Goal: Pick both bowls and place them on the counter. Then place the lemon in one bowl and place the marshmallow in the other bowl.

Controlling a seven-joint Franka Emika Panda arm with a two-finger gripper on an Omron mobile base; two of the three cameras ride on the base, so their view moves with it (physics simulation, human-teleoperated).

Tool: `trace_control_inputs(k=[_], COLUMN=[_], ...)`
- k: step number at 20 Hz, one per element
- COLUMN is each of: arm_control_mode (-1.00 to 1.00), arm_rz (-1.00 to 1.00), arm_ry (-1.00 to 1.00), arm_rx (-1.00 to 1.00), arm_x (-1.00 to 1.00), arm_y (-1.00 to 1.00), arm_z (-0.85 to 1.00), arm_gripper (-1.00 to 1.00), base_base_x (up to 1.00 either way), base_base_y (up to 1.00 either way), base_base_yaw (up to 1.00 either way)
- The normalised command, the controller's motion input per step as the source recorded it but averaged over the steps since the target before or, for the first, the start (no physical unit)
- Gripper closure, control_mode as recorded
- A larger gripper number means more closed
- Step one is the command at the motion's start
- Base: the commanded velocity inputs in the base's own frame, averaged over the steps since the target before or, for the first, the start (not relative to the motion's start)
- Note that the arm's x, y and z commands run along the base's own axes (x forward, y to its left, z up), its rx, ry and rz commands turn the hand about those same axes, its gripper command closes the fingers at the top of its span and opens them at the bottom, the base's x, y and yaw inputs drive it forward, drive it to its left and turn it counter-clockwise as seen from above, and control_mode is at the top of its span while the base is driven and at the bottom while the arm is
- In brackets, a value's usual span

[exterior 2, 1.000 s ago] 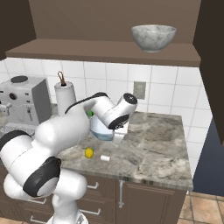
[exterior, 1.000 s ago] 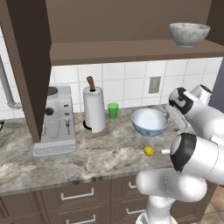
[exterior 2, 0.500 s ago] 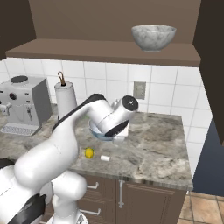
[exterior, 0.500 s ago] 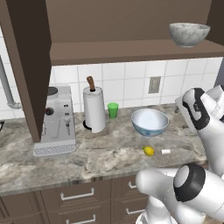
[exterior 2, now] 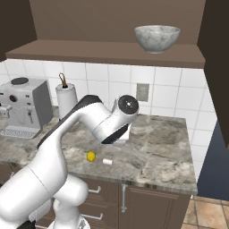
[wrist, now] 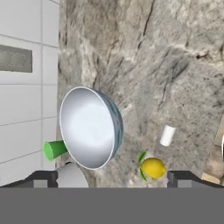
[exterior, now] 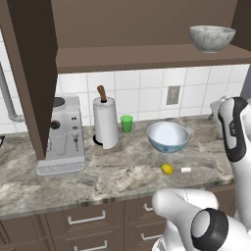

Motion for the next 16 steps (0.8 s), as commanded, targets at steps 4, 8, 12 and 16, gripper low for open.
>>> trace_control_inputs(k=[4, 8, 12, 16], arm_control_mode=[-1.0, -1.0, -1.0, -1.0], arm_rz=[-0.04, -0.01, 0.0, 0.0], arm_ry=[0.0, -0.18, -0.3, -0.3], arm_rx=[0.0, 0.0, 0.0, 0.0], arm_x=[-0.37, -0.34, -0.34, -0.22], arm_y=[-0.15, -0.1, -0.16, -0.13], arm_z=[0.67, 0.62, 0.62, 0.64], arm_gripper=[-1.0, -1.0, -1.0, -1.0], base_base_x=[0.0, 0.0, 0.0, 0.0], base_base_y=[0.0, 0.0, 0.0, 0.0], base_base_yaw=[0.0, 0.0, 0.0, 0.0])
